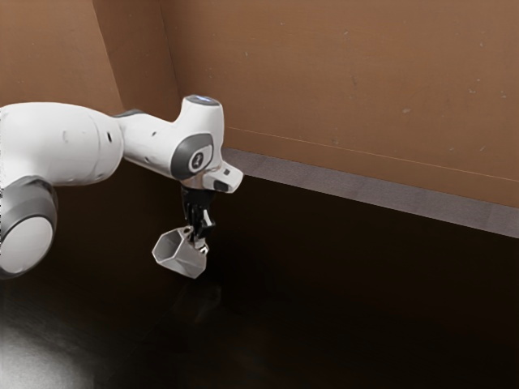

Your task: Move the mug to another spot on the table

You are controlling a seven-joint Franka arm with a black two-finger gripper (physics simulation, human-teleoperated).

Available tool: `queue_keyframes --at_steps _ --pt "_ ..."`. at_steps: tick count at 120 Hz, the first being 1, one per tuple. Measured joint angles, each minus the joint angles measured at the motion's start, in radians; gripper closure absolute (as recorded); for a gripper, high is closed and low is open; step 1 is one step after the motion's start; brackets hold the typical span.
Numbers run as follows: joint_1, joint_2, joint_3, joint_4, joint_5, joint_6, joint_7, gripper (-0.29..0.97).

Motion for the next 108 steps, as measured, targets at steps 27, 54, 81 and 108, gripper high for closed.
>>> queue_keyframes --at_steps 27,54,81,108 --pt "-0.001 0.027 0.000 -0.002 0.002 0.001 -0.032 0.67" --pt "-0.001 0.041 0.000 -0.004 0.000 0.004 -0.056 0.65" --pt "-0.003 0.058 0.000 -0.017 -0.006 0.010 -0.073 0.60" --pt "-0.006 0.060 0.000 -0.017 -0.012 0.010 -0.081 0.22"
